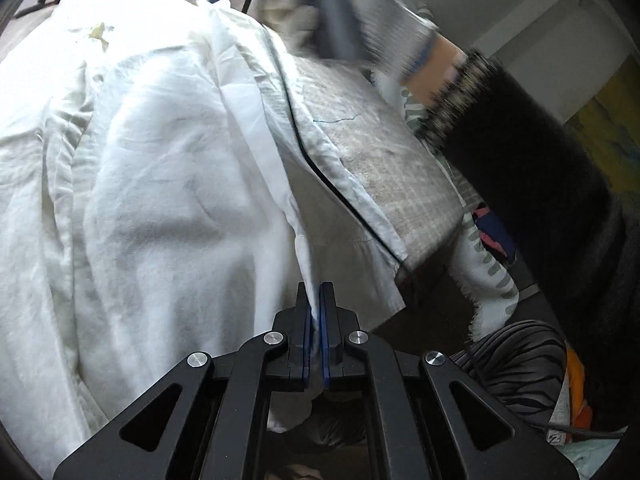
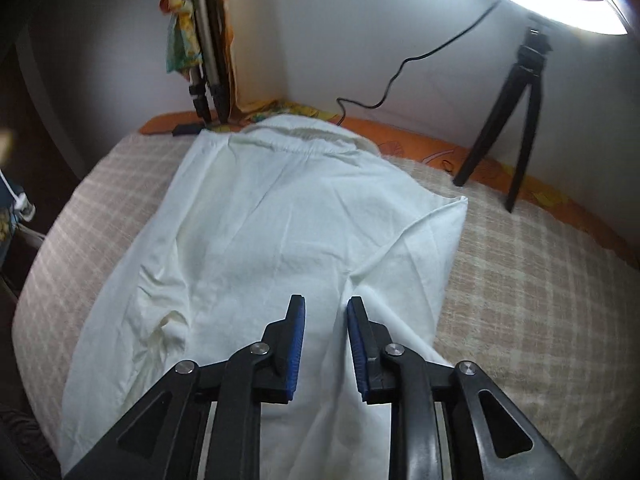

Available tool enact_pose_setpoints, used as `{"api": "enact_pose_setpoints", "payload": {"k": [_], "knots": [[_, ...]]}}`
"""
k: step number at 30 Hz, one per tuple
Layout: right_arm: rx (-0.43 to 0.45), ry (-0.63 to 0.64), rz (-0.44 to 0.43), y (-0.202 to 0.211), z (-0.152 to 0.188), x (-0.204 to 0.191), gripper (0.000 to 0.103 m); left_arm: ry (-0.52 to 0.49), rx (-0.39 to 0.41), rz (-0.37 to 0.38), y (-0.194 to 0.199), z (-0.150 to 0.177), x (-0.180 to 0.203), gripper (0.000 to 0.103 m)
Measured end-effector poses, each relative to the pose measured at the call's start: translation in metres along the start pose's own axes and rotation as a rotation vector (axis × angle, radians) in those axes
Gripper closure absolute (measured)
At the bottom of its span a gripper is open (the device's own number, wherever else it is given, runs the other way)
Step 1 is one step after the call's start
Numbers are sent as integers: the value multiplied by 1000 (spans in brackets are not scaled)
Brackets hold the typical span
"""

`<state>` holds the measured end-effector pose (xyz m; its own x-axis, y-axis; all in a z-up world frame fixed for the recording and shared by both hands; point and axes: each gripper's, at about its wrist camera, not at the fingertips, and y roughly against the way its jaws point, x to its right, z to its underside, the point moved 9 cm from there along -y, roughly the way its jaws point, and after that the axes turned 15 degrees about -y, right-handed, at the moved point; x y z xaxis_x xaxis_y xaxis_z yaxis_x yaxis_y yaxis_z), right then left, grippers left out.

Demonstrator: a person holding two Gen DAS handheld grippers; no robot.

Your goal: Fold small clothes

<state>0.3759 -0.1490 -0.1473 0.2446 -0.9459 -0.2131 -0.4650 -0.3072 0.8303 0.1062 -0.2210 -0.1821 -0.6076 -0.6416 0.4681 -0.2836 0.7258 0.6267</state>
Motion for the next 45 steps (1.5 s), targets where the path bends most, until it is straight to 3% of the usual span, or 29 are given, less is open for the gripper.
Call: {"api": "enact_pose_setpoints", "payload": {"k": [2,4,9,18,21,27,29,31,34,37,40,43,45], "knots": [[35,-81,-39,29,8,16,82,-7,2,-1,1,0,1,101],[59,-139,-50,51,21,36,88,-11,4,-4,2,2,2,101],[-12,-141,41,48,75,62,95,-1,0,-5,2,5,1,101],[-26,130,50,21,113,-12,95,-43,-30,-48,5,9,11,98],[-66,146,11,22,127,-21,95,-77,-29,-69,16,11,15,96],[-6,-4,-66,86,123,13,81,-152,24,-118,41,1,25,95],[23,-61,-85,110,123,28,79,-175,40,-126,41,-6,29,83],[52,-113,-105,134,127,44,72,-194,58,-123,37,-13,36,77],[97,-172,-126,165,135,68,67,-249,68,-129,26,-23,51,76],[143,-246,-145,187,141,99,63,-338,61,-153,5,-33,68,65],[164,-340,-176,195,143,131,59,-394,22,-196,-21,-38,76,65],[179,-406,-186,200,148,157,59,-439,-16,-217,-46,-41,86,51],[191,-443,-193,203,149,173,59,-485,-39,-254,-61,-42,90,51]]}}
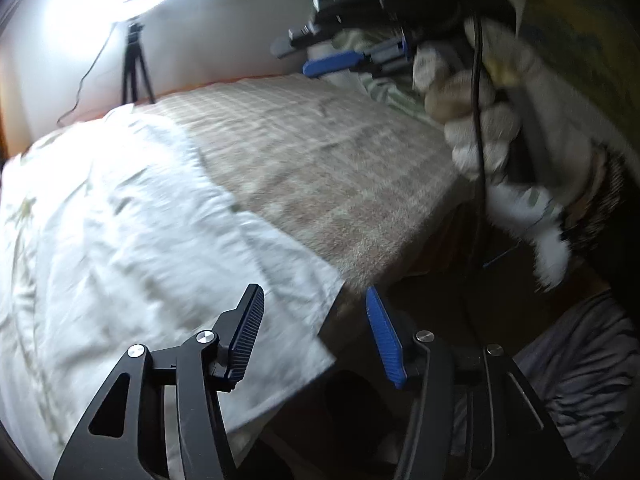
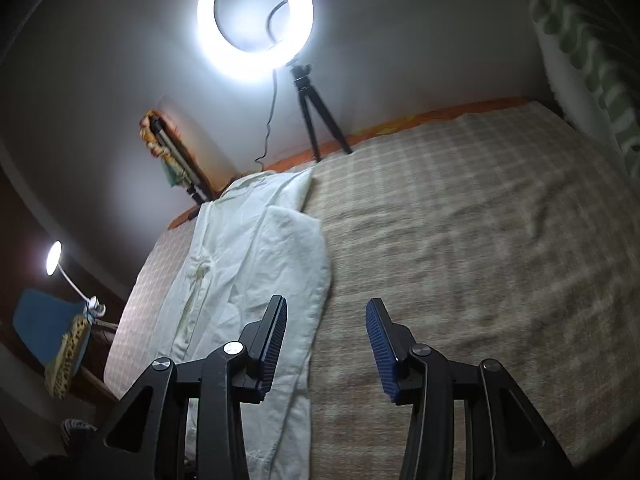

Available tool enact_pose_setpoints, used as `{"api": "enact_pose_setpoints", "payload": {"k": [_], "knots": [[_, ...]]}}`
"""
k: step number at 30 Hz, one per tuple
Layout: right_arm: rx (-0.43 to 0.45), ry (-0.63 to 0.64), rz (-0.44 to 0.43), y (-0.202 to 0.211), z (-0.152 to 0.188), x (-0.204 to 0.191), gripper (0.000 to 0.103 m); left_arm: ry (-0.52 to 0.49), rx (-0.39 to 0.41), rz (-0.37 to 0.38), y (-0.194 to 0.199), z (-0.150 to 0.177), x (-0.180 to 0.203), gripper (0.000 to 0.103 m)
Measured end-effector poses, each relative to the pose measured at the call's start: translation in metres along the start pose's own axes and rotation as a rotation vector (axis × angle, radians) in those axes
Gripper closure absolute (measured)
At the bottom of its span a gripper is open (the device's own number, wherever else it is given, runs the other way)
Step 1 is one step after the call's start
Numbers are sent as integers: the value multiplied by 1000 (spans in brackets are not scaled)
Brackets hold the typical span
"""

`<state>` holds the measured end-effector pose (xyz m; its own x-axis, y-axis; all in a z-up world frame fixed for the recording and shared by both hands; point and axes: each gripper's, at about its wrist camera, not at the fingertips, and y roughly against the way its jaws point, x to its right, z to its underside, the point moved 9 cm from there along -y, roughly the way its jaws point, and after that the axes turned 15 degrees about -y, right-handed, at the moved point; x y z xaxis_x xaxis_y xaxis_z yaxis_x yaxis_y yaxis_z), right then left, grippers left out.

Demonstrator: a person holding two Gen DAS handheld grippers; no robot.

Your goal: Fold small clothes

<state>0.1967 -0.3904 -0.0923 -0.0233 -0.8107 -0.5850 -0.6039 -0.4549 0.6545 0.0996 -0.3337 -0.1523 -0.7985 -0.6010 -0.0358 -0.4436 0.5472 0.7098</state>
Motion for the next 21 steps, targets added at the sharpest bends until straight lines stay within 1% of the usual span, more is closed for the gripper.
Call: {"api": "enact_pose_setpoints", "payload": {"k": [2,4,7,9,10,11,12,13,15,17,19,21], "knots": [[6,-33,-19,4,-5,9,59,-46,-36,-35,-15,-2,6,51],[10,-57,-25,3,-8,17,59,-55,-65,-68,-27,-2,7,51],[-1,-74,-34,-2,-9,25,59,-3,-73,-79,-33,0,1,51],[-14,-64,-40,-8,-9,25,58,29,-69,-90,-34,2,-3,53],[-24,-58,-45,-13,-9,24,58,38,-63,-98,-34,3,-5,62],[-33,-53,-50,-19,-10,23,58,51,-56,-99,-35,3,-6,67],[-40,-52,-52,-25,-10,22,58,75,-42,-94,-34,5,-8,80],[-48,-55,-54,-30,-11,22,59,101,-28,-83,-33,6,-11,97],[-61,-68,-66,-41,-13,21,58,171,-7,-42,-28,10,-20,97],[-72,-79,-73,-52,-16,20,58,236,15,-30,-20,13,-30,98],[-84,-85,-80,-63,-19,18,58,312,38,-3,-9,16,-40,98],[-97,-86,-85,-76,-21,15,59,359,63,4,2,19,-47,98]]}}
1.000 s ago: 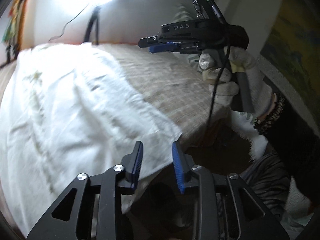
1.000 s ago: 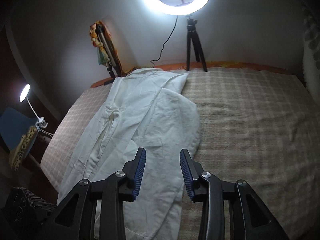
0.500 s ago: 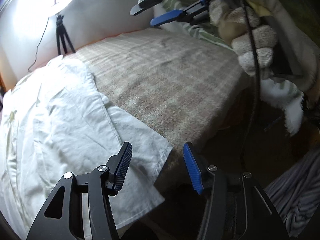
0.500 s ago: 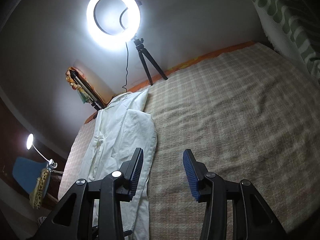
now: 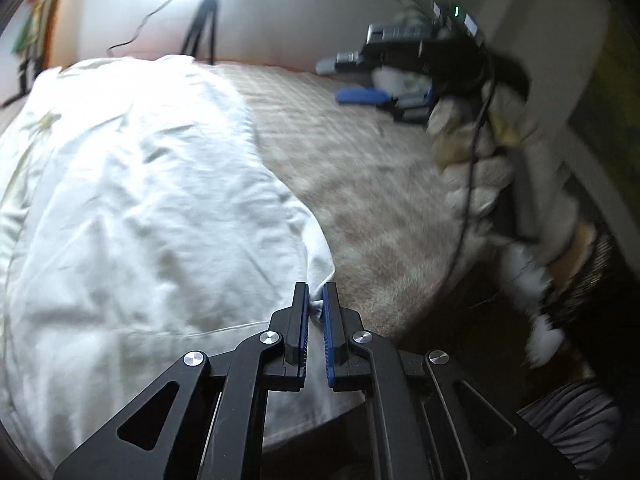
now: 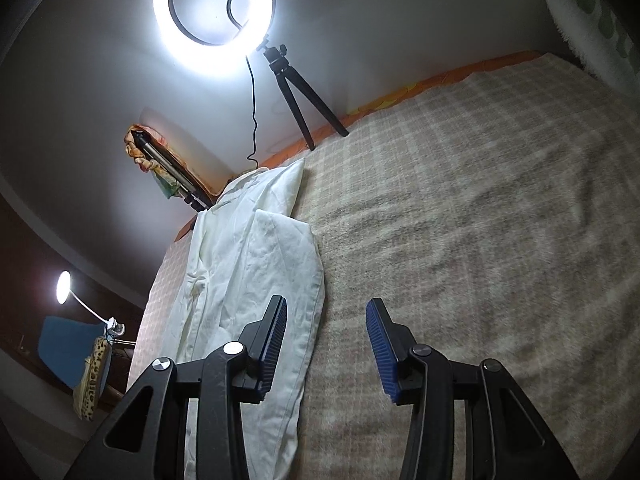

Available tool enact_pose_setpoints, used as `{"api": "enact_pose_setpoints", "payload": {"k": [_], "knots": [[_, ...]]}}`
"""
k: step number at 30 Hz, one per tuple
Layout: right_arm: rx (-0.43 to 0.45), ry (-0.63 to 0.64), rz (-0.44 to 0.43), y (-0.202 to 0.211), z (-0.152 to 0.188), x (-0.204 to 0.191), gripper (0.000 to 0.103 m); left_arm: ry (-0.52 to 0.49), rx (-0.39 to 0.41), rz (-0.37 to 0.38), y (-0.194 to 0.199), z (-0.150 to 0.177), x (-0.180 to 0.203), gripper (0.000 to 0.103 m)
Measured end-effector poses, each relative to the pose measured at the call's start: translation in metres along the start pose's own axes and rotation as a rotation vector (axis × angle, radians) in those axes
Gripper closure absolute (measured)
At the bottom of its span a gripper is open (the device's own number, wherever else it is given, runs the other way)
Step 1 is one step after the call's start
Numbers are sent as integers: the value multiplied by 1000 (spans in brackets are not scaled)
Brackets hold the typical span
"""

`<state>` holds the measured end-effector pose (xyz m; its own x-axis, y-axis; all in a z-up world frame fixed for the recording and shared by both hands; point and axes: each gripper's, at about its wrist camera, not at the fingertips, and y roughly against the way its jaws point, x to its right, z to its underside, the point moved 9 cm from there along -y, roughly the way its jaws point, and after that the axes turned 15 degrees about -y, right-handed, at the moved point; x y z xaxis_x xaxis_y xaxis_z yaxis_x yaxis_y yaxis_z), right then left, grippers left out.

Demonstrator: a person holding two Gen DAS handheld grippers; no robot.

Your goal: Fold small clothes

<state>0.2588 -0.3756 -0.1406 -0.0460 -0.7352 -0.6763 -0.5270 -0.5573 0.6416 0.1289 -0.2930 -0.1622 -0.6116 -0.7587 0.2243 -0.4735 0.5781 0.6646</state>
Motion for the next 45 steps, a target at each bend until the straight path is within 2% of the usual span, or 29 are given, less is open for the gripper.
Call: {"api": "enact_pose_setpoints", "payload": {"k": [4,8,12,17,19,23,25,28,34,40,45], "knots": [[-33,13,4,-29,-5,-7,58,36,28,4,14,-1,-5,98],[-94,25,2,-69,-5,-20,58,17,42,-10,20,-1,-2,98],[-119,79,59,-103,-8,-30,55,22,47,-19,25,6,-6,98],[-151,80,63,-127,-6,-36,55,58,66,-21,41,10,-10,98],[-159,101,90,-133,-4,-38,62,60,69,-21,42,9,-11,98],[-149,103,97,-130,-6,-38,63,36,83,-27,46,9,-7,98],[-132,110,104,-126,-8,-39,82,37,89,-19,49,9,-4,99],[-126,143,142,-124,-8,-42,98,55,95,-11,54,9,-9,99],[-87,229,203,-121,-7,-67,102,86,111,-4,68,14,-17,99],[-41,370,214,-118,7,-129,103,109,133,-7,87,24,-22,99],[-59,436,225,-137,32,-165,103,137,148,-23,105,35,-32,99]]}}
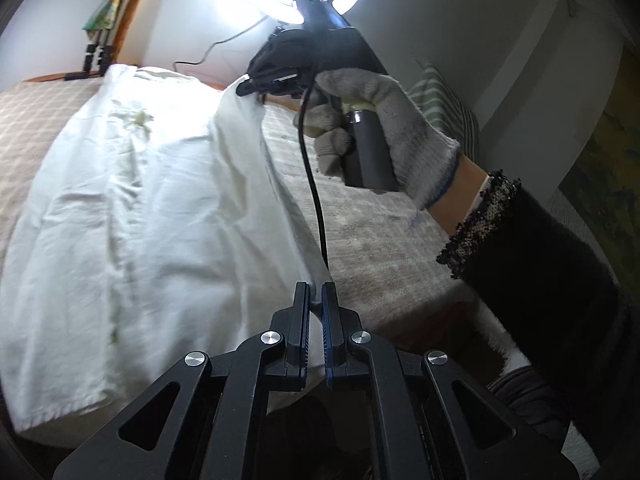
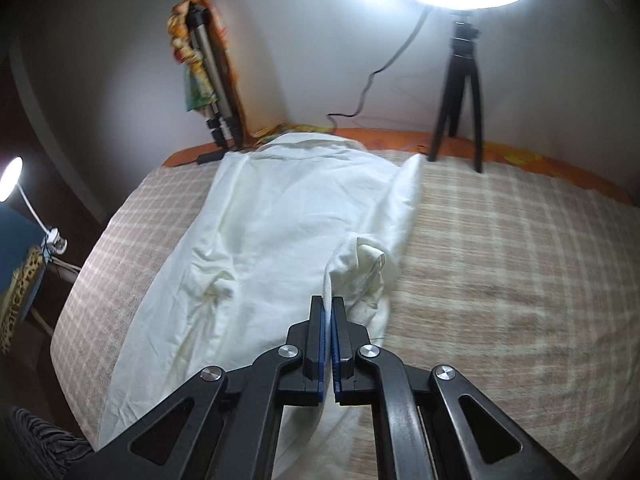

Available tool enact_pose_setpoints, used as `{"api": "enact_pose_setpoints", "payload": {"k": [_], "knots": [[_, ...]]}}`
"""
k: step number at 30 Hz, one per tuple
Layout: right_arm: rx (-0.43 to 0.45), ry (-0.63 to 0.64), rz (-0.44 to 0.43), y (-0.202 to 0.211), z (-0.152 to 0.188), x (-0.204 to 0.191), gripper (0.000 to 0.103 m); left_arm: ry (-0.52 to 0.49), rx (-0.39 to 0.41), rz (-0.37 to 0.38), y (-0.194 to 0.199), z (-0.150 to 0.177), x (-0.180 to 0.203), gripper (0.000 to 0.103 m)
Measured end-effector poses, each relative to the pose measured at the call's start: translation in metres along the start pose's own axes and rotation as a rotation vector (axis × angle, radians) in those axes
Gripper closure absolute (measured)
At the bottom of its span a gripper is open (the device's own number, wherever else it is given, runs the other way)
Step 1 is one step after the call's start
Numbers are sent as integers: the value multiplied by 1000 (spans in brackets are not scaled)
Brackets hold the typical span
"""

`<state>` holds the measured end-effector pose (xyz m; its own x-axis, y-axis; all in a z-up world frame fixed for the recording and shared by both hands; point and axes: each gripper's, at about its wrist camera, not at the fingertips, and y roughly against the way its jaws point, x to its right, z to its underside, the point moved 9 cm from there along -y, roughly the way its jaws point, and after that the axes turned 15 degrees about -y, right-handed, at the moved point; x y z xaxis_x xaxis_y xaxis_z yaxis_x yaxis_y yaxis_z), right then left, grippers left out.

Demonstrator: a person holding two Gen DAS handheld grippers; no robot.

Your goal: Fold small clothes

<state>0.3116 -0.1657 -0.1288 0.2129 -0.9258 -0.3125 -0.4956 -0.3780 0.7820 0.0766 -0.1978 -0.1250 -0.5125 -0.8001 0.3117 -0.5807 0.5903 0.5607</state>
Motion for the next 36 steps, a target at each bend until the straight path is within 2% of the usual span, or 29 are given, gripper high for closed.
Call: {"api": "enact_pose_setpoints", "payload": {"k": [8,15,18,19,20,22,25,29,33,35,36], "knots": [[-71,124,38,-46,22,-60,103,78,-11,-33,17,18,-29,99],[-125,164,62,-81,37,-79,103,105,-36,-63,20,32,-49,99],[-161,120,14,-85,39,-77,92,95,-46,-69,24,37,-51,99],[-162,96,-22,-77,38,-76,82,94,-49,-71,24,38,-51,99],[-148,77,-61,-66,35,-75,79,92,-51,-71,26,40,-53,99],[-111,60,-91,-39,29,-67,75,80,-62,-72,27,41,-55,99],[-62,21,-103,11,30,-42,75,47,-83,-64,34,43,-55,99],[-52,24,-34,61,69,-9,73,-15,-89,-69,53,37,-58,98],[-104,18,-4,78,126,10,73,-53,-85,-113,71,25,-75,94],[-139,20,7,77,150,15,74,-74,-93,-151,76,21,-89,82],[-155,23,11,76,161,16,74,-81,-100,-170,78,21,-97,81]]}}
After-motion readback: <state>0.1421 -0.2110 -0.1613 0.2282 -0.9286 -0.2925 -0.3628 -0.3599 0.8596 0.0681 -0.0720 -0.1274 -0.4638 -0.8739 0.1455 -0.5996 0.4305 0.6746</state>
